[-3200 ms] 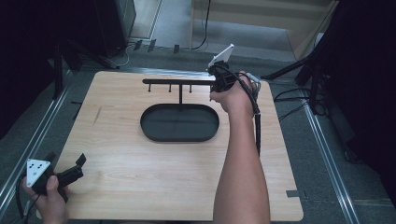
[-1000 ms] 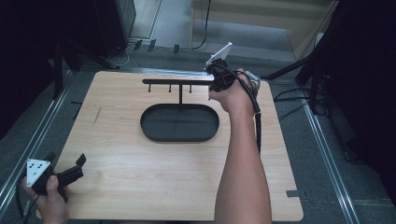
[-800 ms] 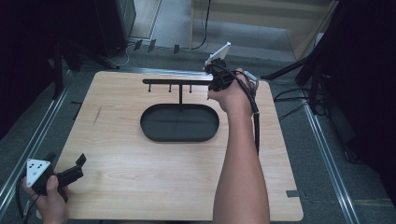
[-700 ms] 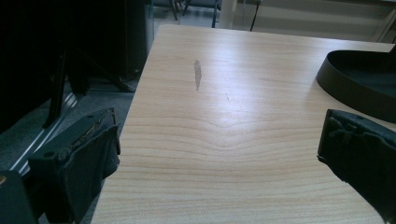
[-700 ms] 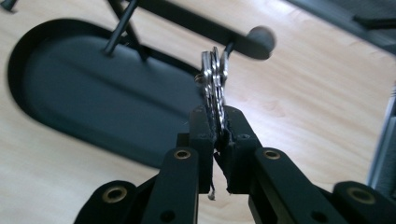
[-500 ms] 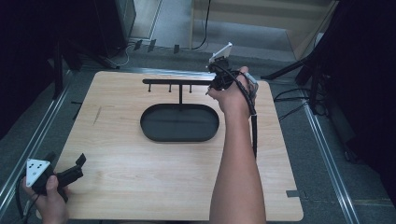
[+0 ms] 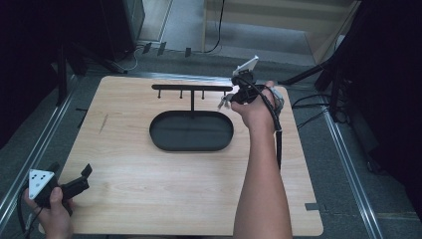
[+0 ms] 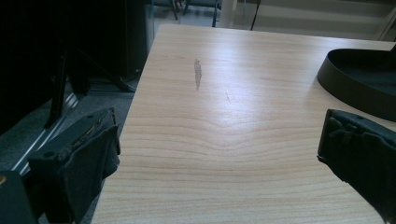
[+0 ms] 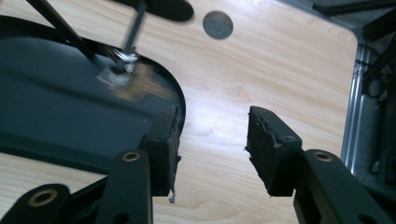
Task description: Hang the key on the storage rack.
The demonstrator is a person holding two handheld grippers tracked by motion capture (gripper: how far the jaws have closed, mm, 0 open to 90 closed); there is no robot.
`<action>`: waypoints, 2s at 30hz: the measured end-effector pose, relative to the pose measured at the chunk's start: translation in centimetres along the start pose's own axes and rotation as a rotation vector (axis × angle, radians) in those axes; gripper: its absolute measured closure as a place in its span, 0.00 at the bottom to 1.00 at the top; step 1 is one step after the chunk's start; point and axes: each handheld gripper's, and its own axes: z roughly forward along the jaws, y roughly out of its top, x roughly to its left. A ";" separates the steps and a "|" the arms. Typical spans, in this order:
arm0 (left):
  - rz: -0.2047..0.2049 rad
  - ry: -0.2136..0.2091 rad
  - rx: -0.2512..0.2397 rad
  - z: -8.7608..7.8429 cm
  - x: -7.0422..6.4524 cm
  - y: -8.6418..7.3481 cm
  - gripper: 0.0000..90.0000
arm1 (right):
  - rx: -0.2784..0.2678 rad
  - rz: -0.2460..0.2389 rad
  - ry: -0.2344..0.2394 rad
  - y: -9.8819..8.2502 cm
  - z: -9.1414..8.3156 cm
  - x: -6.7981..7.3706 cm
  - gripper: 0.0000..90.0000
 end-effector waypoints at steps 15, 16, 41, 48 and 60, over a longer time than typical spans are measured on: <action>0.010 0.002 0.002 0.0 -0.1 0.0 0.00 | 0.100 0.097 0.059 -4.5 3.3 -3.4 0.43; 0.010 0.002 0.002 0.0 -0.1 0.0 0.00 | 0.106 0.103 0.063 -4.7 3.5 -3.6 0.43; 0.017 0.004 0.003 0.0 -0.2 0.0 0.00 | 0.110 0.228 0.096 -12.5 7.1 -6.8 0.00; 0.018 0.005 0.003 0.0 -0.2 0.0 0.00 | 0.003 0.251 0.103 -15.9 8.0 -7.3 0.00; 0.030 0.006 0.003 0.0 -0.3 0.0 0.00 | -0.185 0.299 0.106 -21.7 8.3 -8.4 0.00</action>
